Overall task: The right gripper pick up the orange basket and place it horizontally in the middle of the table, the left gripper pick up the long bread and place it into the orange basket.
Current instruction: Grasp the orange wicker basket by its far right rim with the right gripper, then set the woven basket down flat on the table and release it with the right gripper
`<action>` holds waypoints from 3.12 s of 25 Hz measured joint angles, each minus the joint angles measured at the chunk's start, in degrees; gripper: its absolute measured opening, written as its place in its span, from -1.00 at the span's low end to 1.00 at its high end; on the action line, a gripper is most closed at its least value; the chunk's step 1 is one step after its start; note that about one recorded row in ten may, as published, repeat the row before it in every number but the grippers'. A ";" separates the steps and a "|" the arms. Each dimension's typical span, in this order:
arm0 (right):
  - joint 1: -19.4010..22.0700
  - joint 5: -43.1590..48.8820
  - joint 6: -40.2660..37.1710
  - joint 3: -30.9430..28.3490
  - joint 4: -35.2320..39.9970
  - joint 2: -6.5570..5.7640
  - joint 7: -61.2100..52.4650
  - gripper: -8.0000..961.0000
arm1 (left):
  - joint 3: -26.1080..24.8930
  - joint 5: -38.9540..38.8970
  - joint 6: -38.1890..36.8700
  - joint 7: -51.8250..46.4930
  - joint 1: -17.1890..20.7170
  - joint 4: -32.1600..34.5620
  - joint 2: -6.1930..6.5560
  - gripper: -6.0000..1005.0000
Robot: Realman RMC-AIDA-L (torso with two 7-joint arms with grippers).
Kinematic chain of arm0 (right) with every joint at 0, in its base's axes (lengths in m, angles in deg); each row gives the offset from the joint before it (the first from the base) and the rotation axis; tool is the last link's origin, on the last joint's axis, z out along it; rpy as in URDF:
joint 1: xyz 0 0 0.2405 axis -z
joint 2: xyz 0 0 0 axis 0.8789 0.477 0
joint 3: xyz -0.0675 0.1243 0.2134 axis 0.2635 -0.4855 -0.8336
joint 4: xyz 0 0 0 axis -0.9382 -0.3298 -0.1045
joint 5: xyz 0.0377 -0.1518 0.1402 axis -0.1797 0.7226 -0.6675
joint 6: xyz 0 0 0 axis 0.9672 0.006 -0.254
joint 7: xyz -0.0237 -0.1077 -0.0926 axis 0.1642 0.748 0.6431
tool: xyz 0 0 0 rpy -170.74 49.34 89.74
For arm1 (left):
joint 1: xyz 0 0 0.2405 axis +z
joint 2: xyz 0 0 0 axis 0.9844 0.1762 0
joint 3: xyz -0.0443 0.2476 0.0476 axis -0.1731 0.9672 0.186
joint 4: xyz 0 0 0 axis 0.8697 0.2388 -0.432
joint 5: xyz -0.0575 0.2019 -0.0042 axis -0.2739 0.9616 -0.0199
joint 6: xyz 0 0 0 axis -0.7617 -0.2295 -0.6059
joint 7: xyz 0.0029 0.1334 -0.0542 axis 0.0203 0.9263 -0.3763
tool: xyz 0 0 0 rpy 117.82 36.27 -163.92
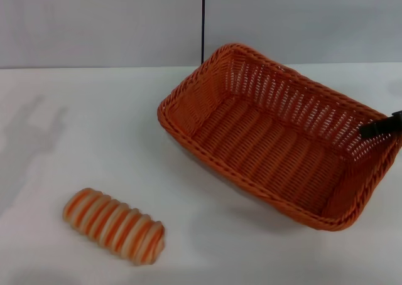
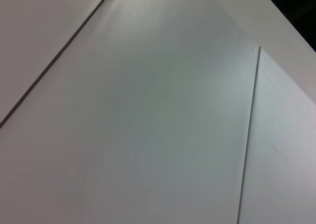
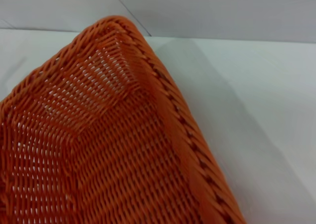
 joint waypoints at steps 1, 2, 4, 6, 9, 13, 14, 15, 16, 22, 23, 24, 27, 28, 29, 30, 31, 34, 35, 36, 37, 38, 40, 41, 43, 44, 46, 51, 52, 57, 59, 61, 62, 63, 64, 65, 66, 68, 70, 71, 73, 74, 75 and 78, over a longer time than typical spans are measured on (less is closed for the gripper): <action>0.23 -0.07 0.04 -0.16 0.63 0.27 0.33 -0.63 | 0.00 0.00 0.00 0.00 0.00 0.00 0.00 0.27; 0.59 -0.25 0.04 -0.29 1.70 0.67 0.54 -0.63 | -0.03 0.00 0.01 0.00 -0.07 -0.02 0.00 0.27; 2.03 -1.59 -0.08 -0.48 5.53 1.94 0.89 -0.63 | -0.01 0.00 0.02 0.00 -0.07 -0.02 0.00 0.27; 3.89 -4.06 -0.35 -0.51 10.20 3.38 1.22 -0.63 | 0.02 0.00 0.02 0.00 -0.07 -0.02 0.00 0.27; 6.08 -8.00 -0.42 -0.38 13.97 4.28 1.78 -0.63 | 0.03 0.00 0.01 0.00 -0.02 -0.02 0.03 0.27; 7.38 -11.60 -0.49 -0.57 14.51 4.37 3.37 -0.63 | -0.05 0.00 0.01 0.00 0.09 0.00 0.06 0.27; 7.57 -12.38 -0.49 -0.57 14.51 4.36 3.89 -0.63 | -0.06 0.00 0.01 0.00 0.08 0.01 0.06 0.27; 7.63 -12.71 -0.48 -0.59 14.51 4.37 4.16 -0.63 | -0.08 0.00 0.00 0.00 0.06 0.01 0.07 0.27; 7.68 -13.06 -0.47 -0.61 14.50 4.39 4.48 -0.63 | -0.08 0.00 0.00 0.00 0.06 0.01 0.07 0.27; 7.75 -13.81 -0.73 -0.69 14.55 4.51 5.45 -0.63 | -0.15 0.00 0.02 0.00 -0.05 0.36 0.09 0.27; 7.75 -14.44 -1.56 -0.70 14.59 4.50 6.14 -0.63 | -0.15 0.00 0.02 0.00 -0.05 0.36 0.09 0.27; 7.75 -14.44 -1.56 -0.70 14.59 4.50 6.14 -0.63 | -0.15 0.00 0.03 0.00 -0.06 0.50 0.09 0.27; 7.75 -15.48 -3.53 -0.85 14.87 4.29 7.57 -0.63 | -0.15 0.00 0.05 0.00 -0.03 0.51 0.09 0.27; 7.81 -16.08 -4.80 -0.99 15.61 4.23 8.31 -0.63 | -0.15 0.00 0.05 0.00 -0.03 0.51 0.09 0.27; 7.81 -16.08 -4.80 -0.99 15.61 4.23 8.31 -0.63 | -0.15 0.00 0.06 -0.01 -0.01 0.51 0.09 0.27; 7.88 -16.34 -5.64 -1.05 16.21 4.18 8.62 -0.63 | -0.15 0.00 0.08 -0.01 0.06 0.50 0.09 0.27; 7.95 -16.45 -6.21 -1.06 16.72 4.17 8.82 -0.63 | -0.15 -0.01 0.08 0.00 0.09 0.50 0.09 0.27; 8.16 -16.58 -8.95 -1.08 18.71 4.04 9.81 -0.63 | -0.15 -0.02 0.09 -0.01 0.10 0.51 0.09 0.27; 8.20 -16.58 -10.11 -1.09 19.29 3.99 10.33 -0.63 | -0.15 -0.04 0.08 0.00 0.12 0.42 0.09 0.27; 8.23 -16.58 -11.11 -1.08 19.79 3.97 10.89 -0.63 | -0.15 -0.04 0.09 0.07 0.12 0.33 0.09 0.27; 8.23 -16.58 -12.39 -0.99 20.29 3.95 11.63 -0.63 | -0.15 -0.03 0.08 0.30 0.10 0.23 0.09 0.27; 8.23 -16.47 -14.17 -0.72 21.06 3.93 12.56 -0.63 | -0.15 -0.02 0.08 0.48 0.06 0.20 0.09 0.26; 8.23 -16.36 -14.83 -0.59 21.32 3.90 12.92 -0.63 | -0.12 0.00 0.12 0.63 -0.04 0.22 0.09 0.26; 8.23 -16.23 -15.30 -0.53 21.54 3.82 13.27 -0.63 | -0.03 0.00 0.20 0.64 -0.17 0.23 0.09 0.26; 8.22 -15.62 -16.44 -0.42 21.86 3.29 14.50 -0.63 | -0.01 0.01 0.21 0.65 -0.22 0.24 0.09 0.26; 8.22 -15.62 -16.44 -0.42 21.86 3.29 14.50 -0.63 | -0.02 0.01 0.23 0.65 -0.26 0.25 0.09 0.26; 8.27 -14.32 -17.01 -0.40 21.92 2.67 15.48 -0.63 | -0.09 0.01 0.25 0.66 -0.27 0.24 0.09 0.26; 8.04 -9.88 -17.63 -0.42 21.86 1.54 19.44 -0.63 | -0.15 0.00 0.34 0.72 -0.30 0.18 0.09 0.26; 8.03 -9.54 -17.65 -0.55 21.73 1.50 20.89 -0.63 | -0.15 0.00 0.39 0.85 -0.31 0.18 0.09 0.26; 8.30 -9.99 -17.31 -1.70 21.05 1.85 27.27 -0.63 | 0.33 0.00 0.75 2.01 -0.67 -0.07 -0.01 0.26; 8.01 -10.04 -16.96 -2.41 20.08 2.06 29.00 -0.63 | 0.38 0.00 0.78 2.02 -0.74 -0.10 -0.07 0.26; 7.51 -10.42 -16.49 -3.33 18.74 2.30 30.80 -0.63 | 0.44 0.00 0.86 2.02 -0.79 -0.15 -0.13 0.26; 7.27 -10.75 -16.13 -3.79 18.06 2.45 31.70 -0.63 | 0.46 0.00 0.88 2.02 -0.81 -0.17 -0.15 0.26; 6.99 -11.64 -15.09 -4.13 16.82 2.76 33.26 -0.63 | 0.49 0.00 0.91 2.02 -0.89 -0.36 -0.20 0.26; 6.99 -11.64 -15.09 -4.13 16.82 2.76 33.26 -0.63 | 0.49 0.00 0.91 2.02 -0.89 -0.36 -0.20 0.26; 6.90 -12.15 -14.58 -4.13 16.22 2.90 33.89 -0.63 | 0.49 0.00 0.91 2.02 -0.97 -0.54 -0.23 0.26; 6.79 -12.49 -14.15 -4.13 15.70 3.02 34.37 -0.63 | 0.49 0.00 0.91 2.02 -1.04 -0.78 -0.24 0.26; 6.47 -12.99 -13.34 -4.13 14.52 3.24 35.37 -0.63 | 0.48 0.00 0.91 2.03 -1.19 -1.14 -0.24 0.26; 5.96 -13.04 -12.76 -3.91 13.24 3.30 36.24 -0.63 | 0.48 0.00 0.91 2.08 -1.30 -1.35 -0.25 0.26; 5.65 -13.04 -12.53 -3.71 12.43 3.30 36.67 -0.63 | 0.46 0.00 0.91 2.17 -1.44 -1.56 -0.26 0.26; 4.77 -12.68 -12.27 -3.34 10.52 3.29 37.54 -0.63 | 0.49 0.01 0.91 2.45 -1.56 -1.62 -0.27 0.26; 4.77 -12.68 -12.27 -3.34 10.52 3.29 37.54 -0.63 | 0.53 0.00 0.91 2.60 -1.62 -1.63 -0.27 0.26; 4.59 -12.56 -12.16 -3.15 10.16 3.29 37.63 -0.63 | 0.53 0.00 0.91 2.60 -1.62 -1.63 -0.27 0.26; 4.12 -12.56 -11.94 -3.03 9.67 3.01 34.46 -0.60 | 0.84 0.00 1.17 2.89 -1.99 -1.69 -0.27 0.26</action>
